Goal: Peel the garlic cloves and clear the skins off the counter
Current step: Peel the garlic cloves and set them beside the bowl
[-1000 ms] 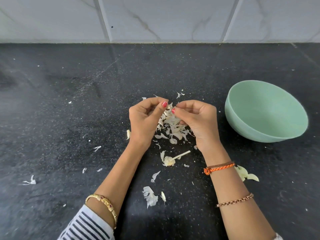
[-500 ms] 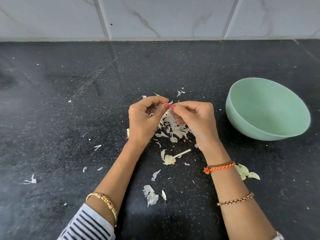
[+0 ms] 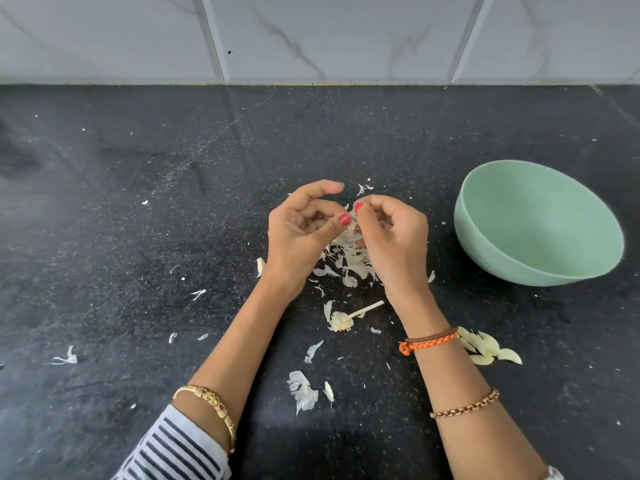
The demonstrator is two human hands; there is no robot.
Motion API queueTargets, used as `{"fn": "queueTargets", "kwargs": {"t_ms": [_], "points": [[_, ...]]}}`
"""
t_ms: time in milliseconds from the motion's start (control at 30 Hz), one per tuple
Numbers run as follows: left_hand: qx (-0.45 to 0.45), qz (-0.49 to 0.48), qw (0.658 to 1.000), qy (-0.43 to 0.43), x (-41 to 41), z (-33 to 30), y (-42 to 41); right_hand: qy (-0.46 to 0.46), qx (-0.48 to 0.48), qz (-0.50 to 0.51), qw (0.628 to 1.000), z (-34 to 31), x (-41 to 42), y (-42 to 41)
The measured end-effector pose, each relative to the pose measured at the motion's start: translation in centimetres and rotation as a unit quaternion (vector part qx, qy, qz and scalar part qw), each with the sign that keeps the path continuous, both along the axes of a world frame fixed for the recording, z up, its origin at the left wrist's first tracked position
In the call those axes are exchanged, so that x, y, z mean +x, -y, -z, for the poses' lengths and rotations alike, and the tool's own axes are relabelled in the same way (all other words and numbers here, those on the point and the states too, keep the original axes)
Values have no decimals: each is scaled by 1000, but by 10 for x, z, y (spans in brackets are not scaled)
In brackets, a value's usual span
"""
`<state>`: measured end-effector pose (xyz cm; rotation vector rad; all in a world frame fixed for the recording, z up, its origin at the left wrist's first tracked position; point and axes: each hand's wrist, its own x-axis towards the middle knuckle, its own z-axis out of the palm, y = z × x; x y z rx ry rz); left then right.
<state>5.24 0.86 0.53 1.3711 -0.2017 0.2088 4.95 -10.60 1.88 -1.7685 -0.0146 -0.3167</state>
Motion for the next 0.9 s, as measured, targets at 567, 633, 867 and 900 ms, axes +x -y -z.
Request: {"fn": "queueTargets", "kwargs": {"t_ms": [567,633,867,900], "points": [[-91,-113,988,-55,0,-3,-1,16,-40,-86,995,2,1,3],[-66,-119,990,-38,0,-3,0,32,-52,-75,995,4,1,2],[-21,-131,991,-15,0,-1,-2,58,-95,-74,991,7,1,0],[-16,-130,991,-11,0,-1,-2,63,-101,-71,990,7,1,0]]}}
